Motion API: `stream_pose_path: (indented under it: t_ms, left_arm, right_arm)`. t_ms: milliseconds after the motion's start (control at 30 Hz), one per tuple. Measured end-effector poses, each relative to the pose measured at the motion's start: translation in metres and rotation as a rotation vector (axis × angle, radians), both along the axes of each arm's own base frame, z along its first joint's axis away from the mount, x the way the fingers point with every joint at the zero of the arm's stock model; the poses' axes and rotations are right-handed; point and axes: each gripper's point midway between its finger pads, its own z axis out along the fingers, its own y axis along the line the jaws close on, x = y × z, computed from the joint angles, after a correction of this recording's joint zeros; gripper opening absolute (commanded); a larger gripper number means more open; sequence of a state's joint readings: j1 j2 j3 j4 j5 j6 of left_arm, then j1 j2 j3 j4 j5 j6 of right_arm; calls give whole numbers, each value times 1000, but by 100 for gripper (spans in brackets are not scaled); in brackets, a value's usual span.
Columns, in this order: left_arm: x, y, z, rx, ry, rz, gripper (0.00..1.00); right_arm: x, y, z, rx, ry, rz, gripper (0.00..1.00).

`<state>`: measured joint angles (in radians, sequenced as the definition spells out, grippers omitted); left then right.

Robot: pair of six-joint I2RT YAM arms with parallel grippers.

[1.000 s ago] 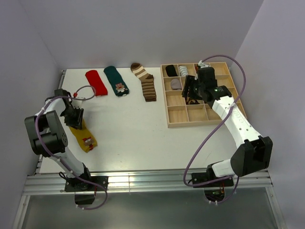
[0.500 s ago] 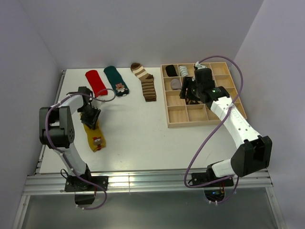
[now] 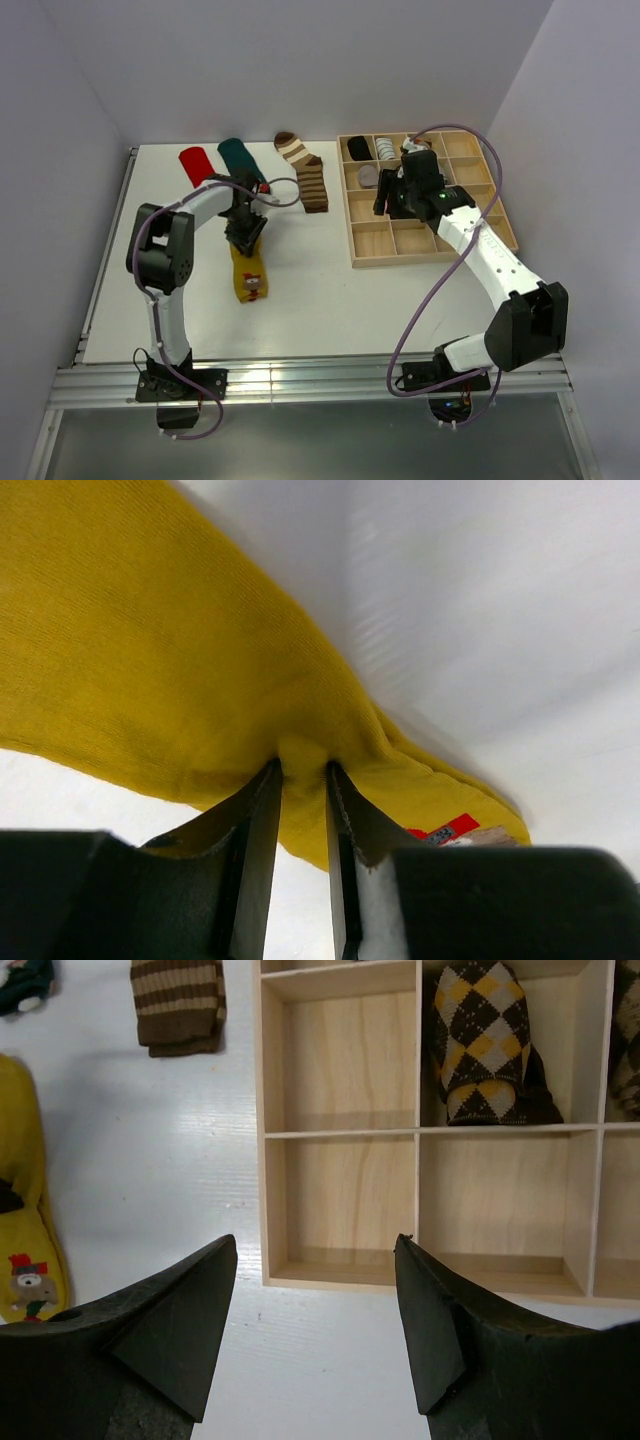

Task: Roll the socks
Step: Move the sock to the center of the board.

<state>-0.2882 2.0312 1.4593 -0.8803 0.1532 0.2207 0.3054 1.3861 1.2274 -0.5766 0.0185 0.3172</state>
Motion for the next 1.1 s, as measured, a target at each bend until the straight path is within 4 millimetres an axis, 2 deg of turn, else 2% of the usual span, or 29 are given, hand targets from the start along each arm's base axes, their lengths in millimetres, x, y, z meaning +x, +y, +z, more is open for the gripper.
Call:
stream_pose_path:
  t_ms: [200, 367, 533, 667, 800, 933, 1100]
  left_arm:
    - [5, -49, 0, 3, 10, -116, 30]
    - [13, -72, 1, -10, 9, -167, 30]
    - [14, -75, 1, -26, 4, -230, 35]
    - [11, -77, 4, -56, -24, -274, 41]
    - [15, -80, 10, -85, -92, -312, 46]
    - [21, -81, 31, -116, -228, -354, 49]
    - [0, -69, 67, -142, -418, -439, 49]
  right_arm:
    - [-4, 7, -9, -9, 10, 20, 72]
    - [-15, 26, -26, -27, 19, 82, 72]
    - [-31, 50, -40, -49, 14, 182, 72]
    - [-36, 64, -36, -47, -22, 233, 72]
    - [-32, 64, -31, -54, -54, 228, 72]
    - [-29, 60, -30, -77, -65, 211, 72]
    - [-27, 56, -30, -90, -70, 194, 72]
